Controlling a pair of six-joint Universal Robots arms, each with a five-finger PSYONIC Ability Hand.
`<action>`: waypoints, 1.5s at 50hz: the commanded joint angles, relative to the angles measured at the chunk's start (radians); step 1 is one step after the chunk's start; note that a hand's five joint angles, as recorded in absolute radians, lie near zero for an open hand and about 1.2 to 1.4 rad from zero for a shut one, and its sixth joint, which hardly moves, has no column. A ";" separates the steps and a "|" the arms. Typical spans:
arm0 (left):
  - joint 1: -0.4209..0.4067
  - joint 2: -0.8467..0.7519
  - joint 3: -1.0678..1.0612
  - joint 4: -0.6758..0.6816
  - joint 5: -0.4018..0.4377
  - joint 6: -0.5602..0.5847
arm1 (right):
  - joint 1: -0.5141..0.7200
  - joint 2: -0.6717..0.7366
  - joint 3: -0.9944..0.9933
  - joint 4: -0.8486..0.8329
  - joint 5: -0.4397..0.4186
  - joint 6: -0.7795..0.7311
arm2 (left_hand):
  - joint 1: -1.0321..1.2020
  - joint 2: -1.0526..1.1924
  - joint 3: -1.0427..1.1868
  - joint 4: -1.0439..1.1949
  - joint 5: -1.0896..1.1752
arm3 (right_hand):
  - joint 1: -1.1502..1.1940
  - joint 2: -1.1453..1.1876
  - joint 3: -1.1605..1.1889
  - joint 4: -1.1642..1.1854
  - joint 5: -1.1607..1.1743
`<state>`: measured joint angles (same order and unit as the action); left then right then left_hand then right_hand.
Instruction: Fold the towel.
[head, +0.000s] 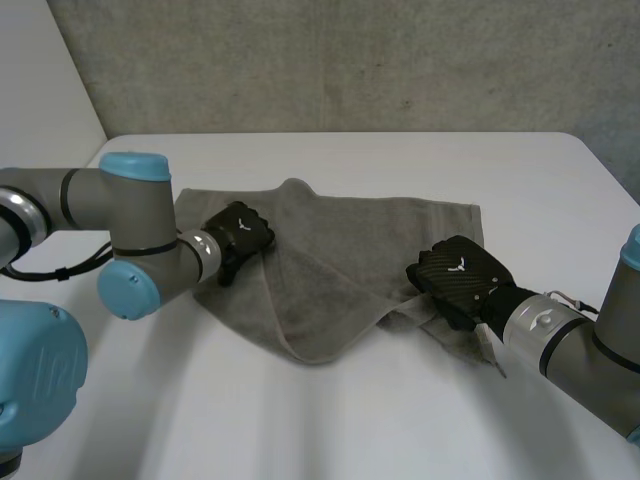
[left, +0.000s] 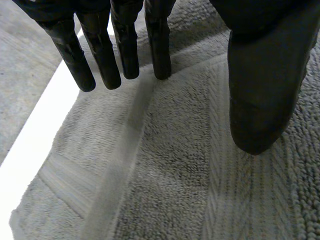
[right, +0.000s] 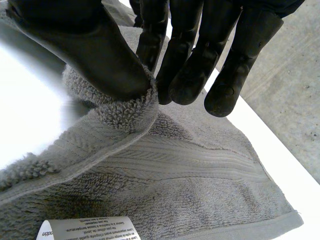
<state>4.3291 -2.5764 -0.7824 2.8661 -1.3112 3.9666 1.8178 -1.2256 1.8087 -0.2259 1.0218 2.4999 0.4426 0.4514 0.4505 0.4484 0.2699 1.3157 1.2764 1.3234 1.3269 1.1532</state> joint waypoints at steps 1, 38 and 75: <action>0.000 -0.016 0.009 -0.011 0.006 0.026 | 0.000 0.001 0.000 -0.001 -0.002 0.001 | -0.035 -0.044 -0.043 -0.041 -0.037 | 0.081 0.120 0.073 0.069 0.069; 0.026 0.318 -0.349 0.047 -0.010 0.017 | -0.006 -0.005 -0.015 0.017 0.034 0.002 | 0.954 0.945 0.946 0.948 0.952 | 0.081 0.120 0.073 0.069 0.069; 0.221 0.803 -1.071 0.441 0.007 -0.458 | -0.057 -0.029 -0.006 0.401 0.049 0.008 | 0.954 0.945 0.946 0.948 0.952 | -0.617 -0.578 -0.625 -0.628 -0.629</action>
<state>4.5461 -1.7693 -1.8411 3.3006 -1.3038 3.5063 1.7745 -1.2506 1.7595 0.1963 1.0629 2.4994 0.9712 1.3081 1.3416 1.3555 1.1587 0.7348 0.7453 0.7386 0.7420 0.5397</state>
